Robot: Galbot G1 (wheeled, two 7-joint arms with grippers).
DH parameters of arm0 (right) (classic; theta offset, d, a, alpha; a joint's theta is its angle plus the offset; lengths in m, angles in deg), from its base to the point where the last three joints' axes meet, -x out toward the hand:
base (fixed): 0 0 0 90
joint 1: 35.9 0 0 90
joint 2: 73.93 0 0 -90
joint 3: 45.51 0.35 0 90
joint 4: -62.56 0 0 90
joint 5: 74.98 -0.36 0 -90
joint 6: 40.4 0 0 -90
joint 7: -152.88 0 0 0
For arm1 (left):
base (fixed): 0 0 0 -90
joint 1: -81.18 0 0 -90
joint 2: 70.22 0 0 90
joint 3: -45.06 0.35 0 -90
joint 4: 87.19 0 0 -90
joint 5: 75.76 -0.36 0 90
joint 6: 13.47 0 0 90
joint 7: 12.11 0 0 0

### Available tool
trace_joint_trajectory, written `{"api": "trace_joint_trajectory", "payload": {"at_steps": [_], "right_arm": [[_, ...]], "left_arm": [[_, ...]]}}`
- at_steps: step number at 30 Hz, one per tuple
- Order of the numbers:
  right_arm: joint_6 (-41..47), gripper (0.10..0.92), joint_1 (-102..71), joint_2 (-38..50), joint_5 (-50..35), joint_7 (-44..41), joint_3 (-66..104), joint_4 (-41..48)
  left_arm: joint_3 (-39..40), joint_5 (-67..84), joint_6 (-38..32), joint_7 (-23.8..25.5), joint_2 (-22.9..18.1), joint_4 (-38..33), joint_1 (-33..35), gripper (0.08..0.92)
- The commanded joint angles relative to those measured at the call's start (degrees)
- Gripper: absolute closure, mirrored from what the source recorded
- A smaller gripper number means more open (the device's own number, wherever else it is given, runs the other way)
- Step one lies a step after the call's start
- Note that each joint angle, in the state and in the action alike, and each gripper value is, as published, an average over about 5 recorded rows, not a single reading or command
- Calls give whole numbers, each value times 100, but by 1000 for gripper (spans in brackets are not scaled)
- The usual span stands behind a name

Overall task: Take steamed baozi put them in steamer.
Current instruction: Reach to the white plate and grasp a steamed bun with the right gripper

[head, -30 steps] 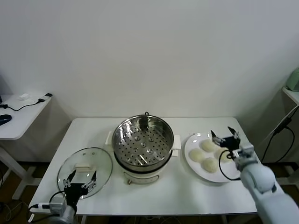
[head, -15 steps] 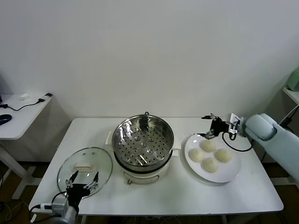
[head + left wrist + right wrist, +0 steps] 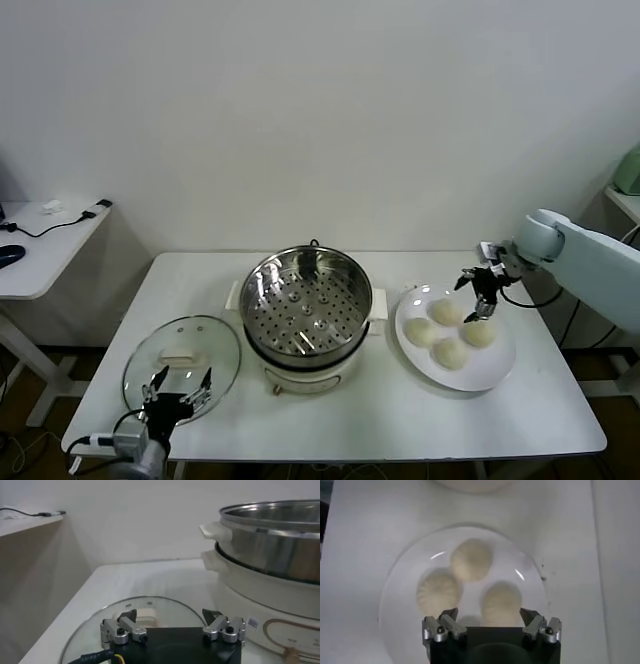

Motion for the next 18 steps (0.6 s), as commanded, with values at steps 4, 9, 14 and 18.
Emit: {"api": "trace_joint_trajectory", "payload": {"at_steps": [4, 9, 14, 18], "right_arm": [[-136, 203, -371, -949, 217, 83, 104, 1356], [-145, 203, -584, -1185, 389, 157, 313, 1624], [-142, 203, -697, -1365, 616, 223, 471, 1889], [-76, 203, -759, -1414, 667, 220, 523, 1927]], "left_arm": [[13, -17, -38, 32, 35, 164, -79, 177], [11, -14, -51, 35, 50, 184, -72, 177], [13, -16, -66, 34, 47, 194, -68, 177], [14, -14, -61, 35, 35, 194, -79, 177]]}}
